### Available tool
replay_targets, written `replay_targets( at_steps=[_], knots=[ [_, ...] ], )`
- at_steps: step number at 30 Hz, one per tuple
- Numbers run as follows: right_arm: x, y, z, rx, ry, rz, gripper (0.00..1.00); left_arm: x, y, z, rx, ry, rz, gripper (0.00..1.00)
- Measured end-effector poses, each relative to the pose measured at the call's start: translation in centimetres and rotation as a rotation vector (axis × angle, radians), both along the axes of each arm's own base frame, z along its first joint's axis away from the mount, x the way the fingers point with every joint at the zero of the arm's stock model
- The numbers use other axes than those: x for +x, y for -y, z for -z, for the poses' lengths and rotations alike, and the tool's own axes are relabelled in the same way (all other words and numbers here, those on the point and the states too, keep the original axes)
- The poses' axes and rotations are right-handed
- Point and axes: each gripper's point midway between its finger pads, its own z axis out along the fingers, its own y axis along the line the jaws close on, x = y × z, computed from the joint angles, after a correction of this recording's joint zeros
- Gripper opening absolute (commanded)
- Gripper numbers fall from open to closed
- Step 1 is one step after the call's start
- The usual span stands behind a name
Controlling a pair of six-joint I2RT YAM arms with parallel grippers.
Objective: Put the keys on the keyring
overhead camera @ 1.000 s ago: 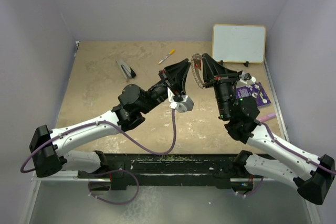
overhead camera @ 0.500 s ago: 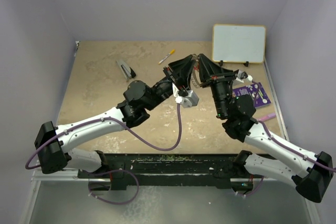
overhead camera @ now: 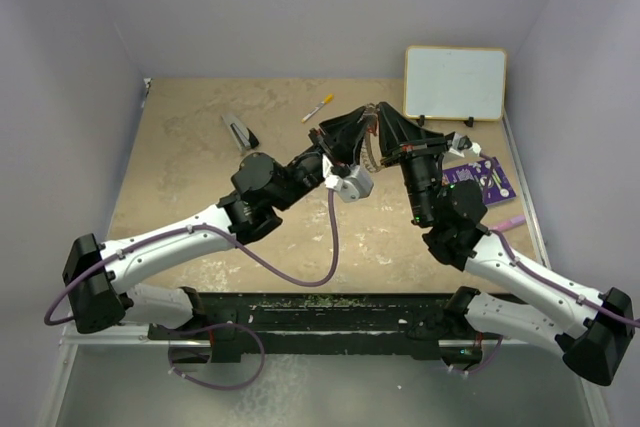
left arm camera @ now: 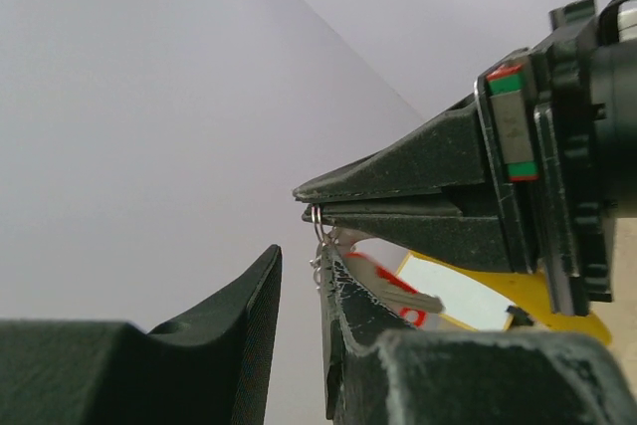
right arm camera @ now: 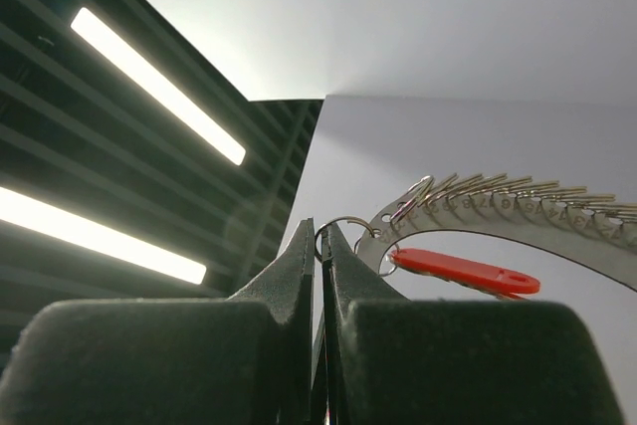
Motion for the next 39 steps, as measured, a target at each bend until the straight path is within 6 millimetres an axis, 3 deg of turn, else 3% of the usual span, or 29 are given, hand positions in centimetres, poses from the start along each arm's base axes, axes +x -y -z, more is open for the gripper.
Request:
replay_targets(
  at_steps=[11, 18, 32, 36, 39],
  knots=[
    [-0.1, -0.2, -0.2, -0.014, 0.012, -0.006, 0.00, -1.2, -0.1, 0.2, -0.015, -0.087, 0.081, 0.26],
    [-0.3, -0.6, -1.2, -0.019, 0.033, -0.022, 0.00, -0.7, 0.5, 1.0, -0.001, -0.118, 0.078, 0.26],
    [-0.8, -0.4, -1.7, -0.016, 0.051, -0.033, 0.00, -0.2, 0.6, 0.3, -0.012, -0.112, 0.054, 0.25],
    [-0.9, -0.4, -1.8, -0.015, 0.052, -0.032, 0.00, -1.7, 0.0, 0.0, 0.010, -0.105, 0.105, 0.26],
    [-0.9, -0.4, -1.8, -0.015, 0.052, -0.032, 0.00, -3.8, -1.0, -0.8, 0.023, -0.078, 0.175, 0.26]
  ],
)
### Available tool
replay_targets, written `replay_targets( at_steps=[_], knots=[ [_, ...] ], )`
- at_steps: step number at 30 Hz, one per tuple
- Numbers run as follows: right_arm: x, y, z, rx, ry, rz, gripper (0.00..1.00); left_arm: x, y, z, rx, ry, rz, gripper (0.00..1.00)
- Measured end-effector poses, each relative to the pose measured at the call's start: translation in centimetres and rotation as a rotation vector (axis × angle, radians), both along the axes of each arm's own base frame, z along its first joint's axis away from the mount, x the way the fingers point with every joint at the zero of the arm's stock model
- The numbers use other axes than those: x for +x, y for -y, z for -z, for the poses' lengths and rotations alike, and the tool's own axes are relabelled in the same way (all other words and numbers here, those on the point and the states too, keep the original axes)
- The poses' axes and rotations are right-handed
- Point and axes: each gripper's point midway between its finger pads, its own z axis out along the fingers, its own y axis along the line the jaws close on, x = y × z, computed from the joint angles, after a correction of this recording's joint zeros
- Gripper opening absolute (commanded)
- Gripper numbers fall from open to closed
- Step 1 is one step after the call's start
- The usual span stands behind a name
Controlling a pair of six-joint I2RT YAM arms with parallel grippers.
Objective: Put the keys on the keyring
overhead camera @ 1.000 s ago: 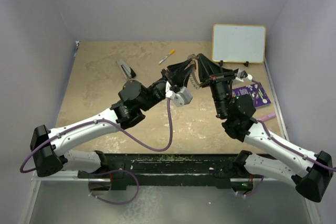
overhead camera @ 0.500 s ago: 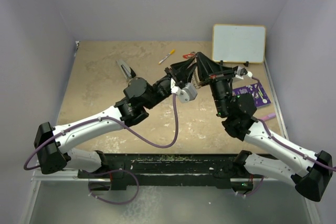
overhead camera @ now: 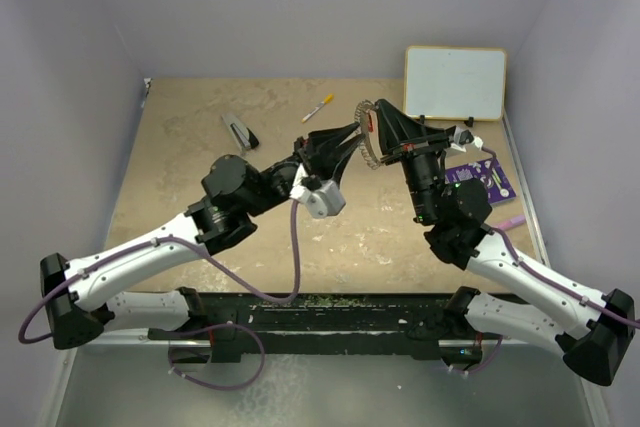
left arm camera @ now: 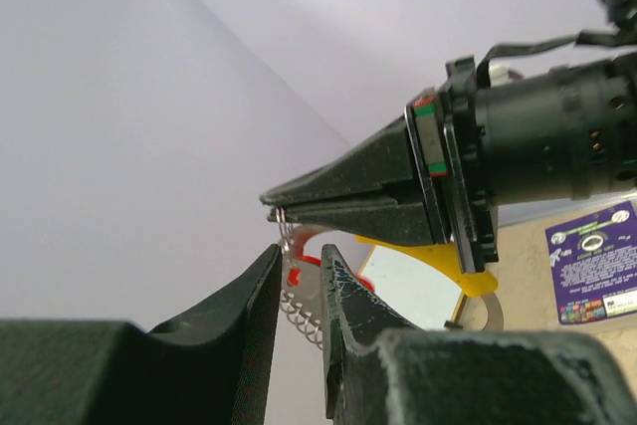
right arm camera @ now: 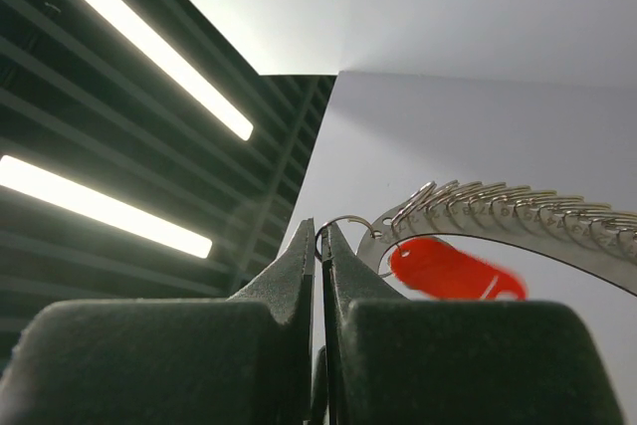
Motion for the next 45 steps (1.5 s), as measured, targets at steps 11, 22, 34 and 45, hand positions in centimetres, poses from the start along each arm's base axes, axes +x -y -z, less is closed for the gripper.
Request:
replay_targets(
  at_steps=[11, 22, 34, 45],
  knots=[
    [0.0, -0.2, 0.1, -0.003, 0.000, -0.007, 0.00, 1.1, 1.1, 0.2, 0.022, 0.012, -0.026, 0.26],
    [-0.3, -0.6, 0.1, -0.022, 0.010, -0.018, 0.00, 2.5, 1.9, 1.0, 0.035, 0.006, -0.072, 0.26],
    [-0.3, -0.6, 0.0, -0.022, 0.011, -0.020, 0.00, -0.8, 0.2, -1.8, 0.008, 0.080, 0.028, 0.26],
    [0.0, -1.3, 0.4, -0.039, 0.007, -0.029, 0.00, 0.8, 1.0, -0.9, 0.033, 0.081, -0.027, 0.26]
  ],
)
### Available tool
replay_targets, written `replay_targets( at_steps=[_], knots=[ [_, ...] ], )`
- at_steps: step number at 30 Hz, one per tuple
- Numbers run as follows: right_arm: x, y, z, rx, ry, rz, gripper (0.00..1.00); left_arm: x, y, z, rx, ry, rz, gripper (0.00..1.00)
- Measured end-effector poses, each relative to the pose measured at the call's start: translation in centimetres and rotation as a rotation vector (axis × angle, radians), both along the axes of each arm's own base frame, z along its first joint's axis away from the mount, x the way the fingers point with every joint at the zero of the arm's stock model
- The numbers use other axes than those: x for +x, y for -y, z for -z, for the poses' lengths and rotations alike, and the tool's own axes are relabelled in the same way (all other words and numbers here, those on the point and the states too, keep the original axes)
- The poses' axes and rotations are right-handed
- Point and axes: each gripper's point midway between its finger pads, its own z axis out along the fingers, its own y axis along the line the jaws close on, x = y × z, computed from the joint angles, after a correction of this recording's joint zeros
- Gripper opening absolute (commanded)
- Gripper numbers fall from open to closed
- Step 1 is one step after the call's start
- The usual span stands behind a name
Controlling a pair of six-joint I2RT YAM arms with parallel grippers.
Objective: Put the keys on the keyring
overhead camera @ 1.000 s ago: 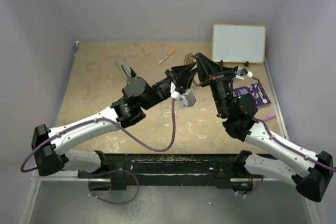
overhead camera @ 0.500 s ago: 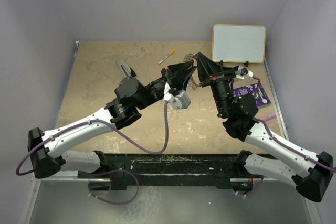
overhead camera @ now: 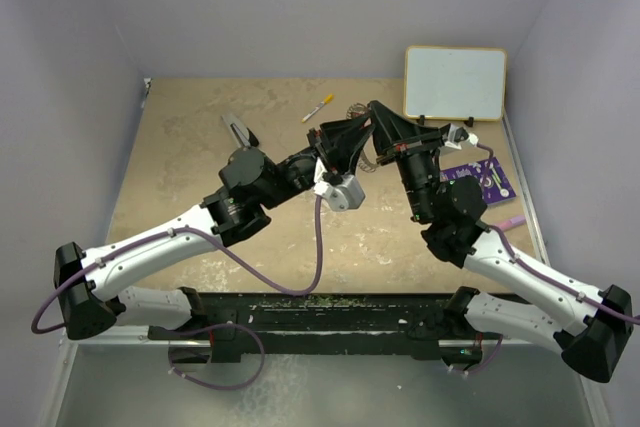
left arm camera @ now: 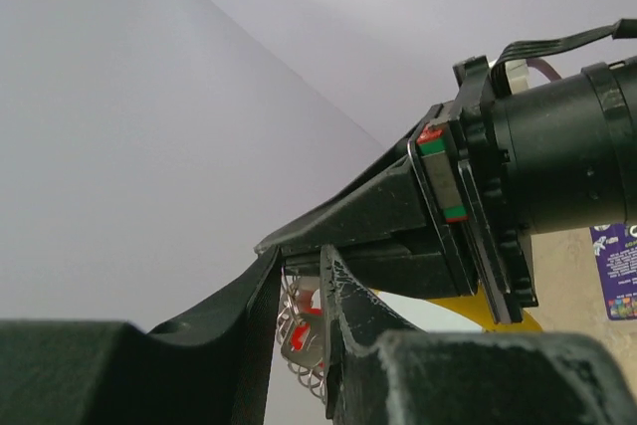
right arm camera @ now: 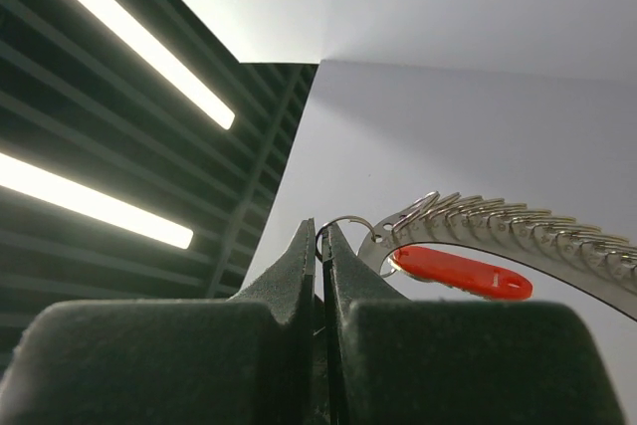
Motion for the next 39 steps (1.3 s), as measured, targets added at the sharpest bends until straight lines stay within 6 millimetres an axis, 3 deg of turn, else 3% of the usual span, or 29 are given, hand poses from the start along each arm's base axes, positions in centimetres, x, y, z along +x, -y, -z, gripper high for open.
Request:
replay_targets(
  at_steps=[18, 39],
  knots=[
    [-0.3, 0.5, -0.4, -0.003, 0.012, 0.010, 0.00, 1.7, -0.9, 0.0, -0.005, -0.009, -0.107, 0.26],
    [-0.7, 0.3, -0.7, -0.003, 0.027, -0.009, 0.00, 2.7, -0.1, 1.1, 0.017, -0.026, -0.120, 0.23]
  ],
)
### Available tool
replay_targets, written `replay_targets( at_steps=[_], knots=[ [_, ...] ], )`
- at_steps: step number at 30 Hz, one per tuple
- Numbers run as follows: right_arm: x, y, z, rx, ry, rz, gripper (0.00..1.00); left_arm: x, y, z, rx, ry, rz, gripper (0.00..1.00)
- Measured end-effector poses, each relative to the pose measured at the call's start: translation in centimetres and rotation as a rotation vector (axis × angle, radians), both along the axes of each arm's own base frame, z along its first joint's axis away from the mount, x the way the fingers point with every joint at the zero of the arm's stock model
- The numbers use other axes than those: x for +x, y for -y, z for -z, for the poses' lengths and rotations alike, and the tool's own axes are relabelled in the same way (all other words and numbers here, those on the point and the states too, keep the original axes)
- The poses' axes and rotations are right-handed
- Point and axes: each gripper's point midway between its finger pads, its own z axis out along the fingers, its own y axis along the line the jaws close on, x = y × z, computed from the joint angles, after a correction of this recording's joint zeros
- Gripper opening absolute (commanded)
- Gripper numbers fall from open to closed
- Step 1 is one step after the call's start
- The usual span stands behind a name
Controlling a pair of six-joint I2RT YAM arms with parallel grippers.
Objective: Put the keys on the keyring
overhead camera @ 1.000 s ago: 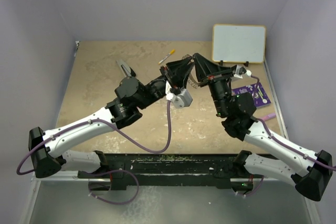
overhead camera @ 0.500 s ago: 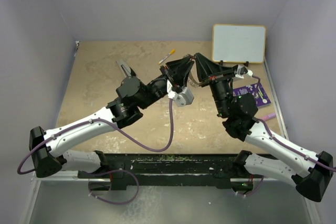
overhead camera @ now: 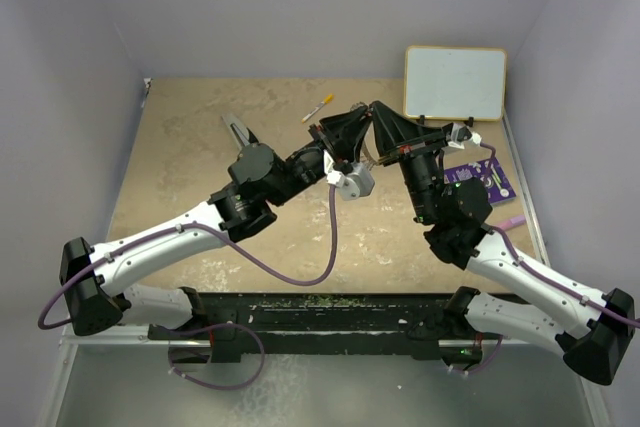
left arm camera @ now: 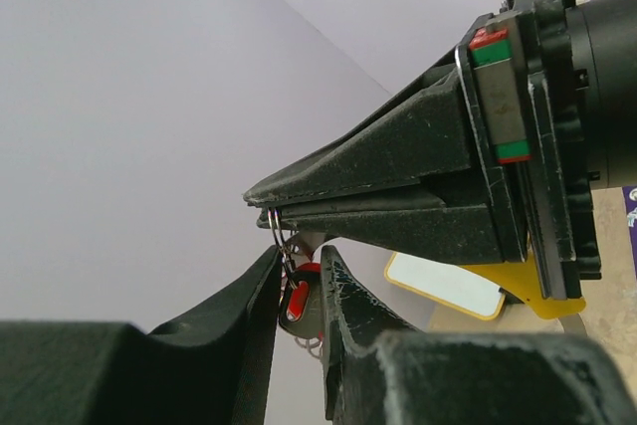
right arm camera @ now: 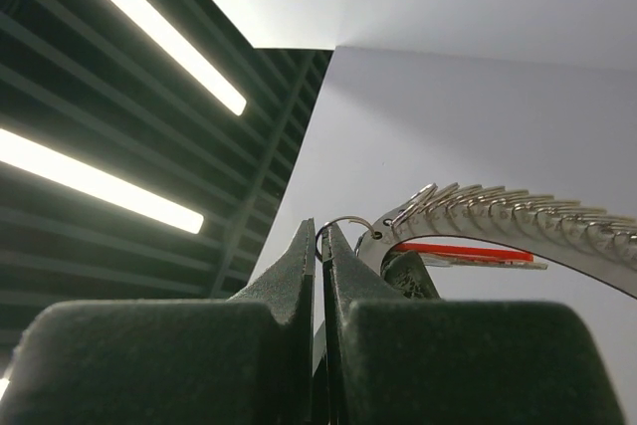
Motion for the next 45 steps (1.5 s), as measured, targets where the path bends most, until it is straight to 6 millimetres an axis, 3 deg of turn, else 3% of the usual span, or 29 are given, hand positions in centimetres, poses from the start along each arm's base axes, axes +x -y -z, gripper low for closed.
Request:
replay_targets(
  at_steps=[4, 15, 20, 30, 36, 41, 45],
  knots=[
    [0.0, 0.0, 0.0, -0.001, -0.001, 0.001, 0.00, 0.0, 0.0, -0.1, -0.003, 0.000, -0.001, 0.12],
    [0.0, 0.0, -0.1, 0.003, 0.002, 0.000, 0.00, -0.1, -0.1, -0.6, -0.011, 0.006, 0.004, 0.12],
    [0.0, 0.0, -0.1, 0.003, 0.002, 0.000, 0.00, -0.1, 0.0, -0.6, -0.011, 0.007, 0.007, 0.03],
    [-0.1, 0.2, -0.4, 0.013, 0.011, 0.001, 0.00, -0.1, 0.0, -1.1, -0.003, -0.001, 0.013, 0.03],
    [-0.4, 0.5, -0.5, 0.001, 0.016, 0.009, 0.08, -0.2, 0.2, -1.2, 0.032, -0.030, 0.033, 0.03],
    [-0.5, 0.7, -0.3, -0.030, 0.016, 0.025, 0.24, -0.6, 0.5, -0.7, 0.065, -0.051, 0.062, 0.03],
    [-0.4, 0.7, 0.0, -0.056, 0.013, 0.037, 0.31, -0.7, 0.7, 0.0, 0.103, -0.069, 0.080, 0.03]
  ],
)
